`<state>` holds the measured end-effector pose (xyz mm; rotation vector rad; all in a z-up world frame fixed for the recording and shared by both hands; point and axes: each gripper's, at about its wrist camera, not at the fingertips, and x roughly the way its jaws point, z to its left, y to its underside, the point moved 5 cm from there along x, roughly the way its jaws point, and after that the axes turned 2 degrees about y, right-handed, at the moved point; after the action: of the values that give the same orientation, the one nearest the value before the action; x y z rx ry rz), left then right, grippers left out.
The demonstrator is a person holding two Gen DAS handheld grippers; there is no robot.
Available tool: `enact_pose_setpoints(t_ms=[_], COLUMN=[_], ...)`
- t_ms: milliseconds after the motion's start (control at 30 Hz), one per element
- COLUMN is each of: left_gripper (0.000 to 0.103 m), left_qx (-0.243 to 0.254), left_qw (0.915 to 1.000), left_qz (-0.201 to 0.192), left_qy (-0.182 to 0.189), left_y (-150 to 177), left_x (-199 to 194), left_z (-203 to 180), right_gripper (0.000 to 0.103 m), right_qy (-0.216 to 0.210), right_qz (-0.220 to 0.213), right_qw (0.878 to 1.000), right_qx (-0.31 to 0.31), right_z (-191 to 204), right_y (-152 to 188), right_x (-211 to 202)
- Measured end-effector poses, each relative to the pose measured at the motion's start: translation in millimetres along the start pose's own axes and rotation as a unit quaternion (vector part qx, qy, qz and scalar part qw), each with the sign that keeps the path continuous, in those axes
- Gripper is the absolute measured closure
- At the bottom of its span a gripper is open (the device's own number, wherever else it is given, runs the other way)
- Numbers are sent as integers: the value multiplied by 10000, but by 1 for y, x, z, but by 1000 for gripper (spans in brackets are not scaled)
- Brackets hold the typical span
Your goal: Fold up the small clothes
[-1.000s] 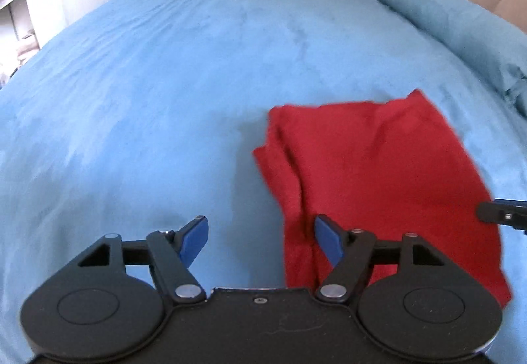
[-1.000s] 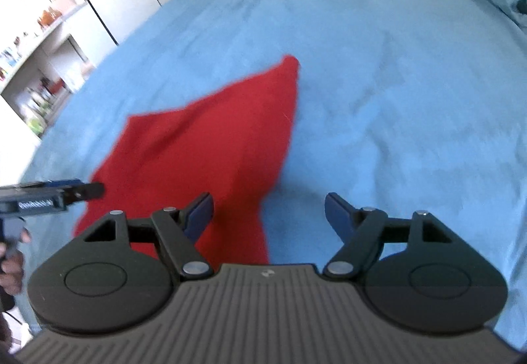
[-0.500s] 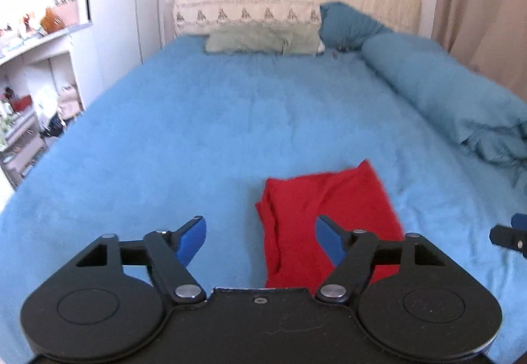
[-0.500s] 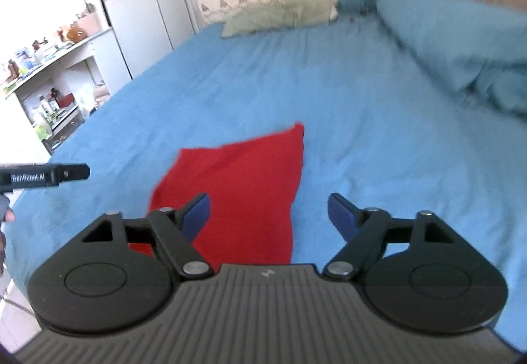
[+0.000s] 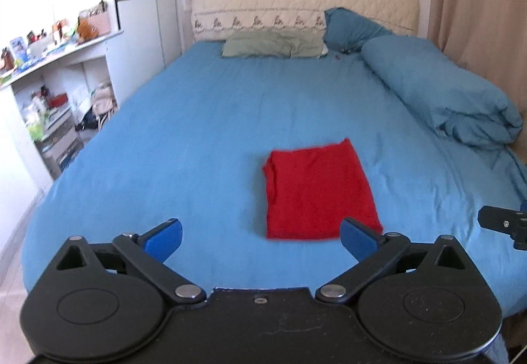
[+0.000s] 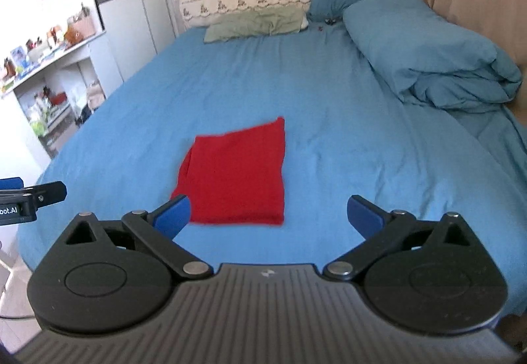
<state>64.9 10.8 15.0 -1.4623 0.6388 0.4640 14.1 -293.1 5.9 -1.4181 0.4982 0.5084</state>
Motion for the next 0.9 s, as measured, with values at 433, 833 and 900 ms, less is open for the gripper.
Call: enact_pose_setpoints(t_ms=[433,833,900], left_gripper=[0,0,0], left_qx=[319,420,417], left_qw=[9993,9989,9989], left_qz=[66,-53,-65], left_qy=[-185,-221,-217], left_y=[35,33,33], left_x=[-15,-17,-18], left_z=[-17,-24,-24], right_gripper=[0,0,0], right_qy=[328,352,357], right_qz=[438,453,450], right_qw=[9984,9983,9983], right_qx=[-144,-125,-122], right_z=[15,13,13], right_y=[58,59,59], right_x=[-12,-13,-14])
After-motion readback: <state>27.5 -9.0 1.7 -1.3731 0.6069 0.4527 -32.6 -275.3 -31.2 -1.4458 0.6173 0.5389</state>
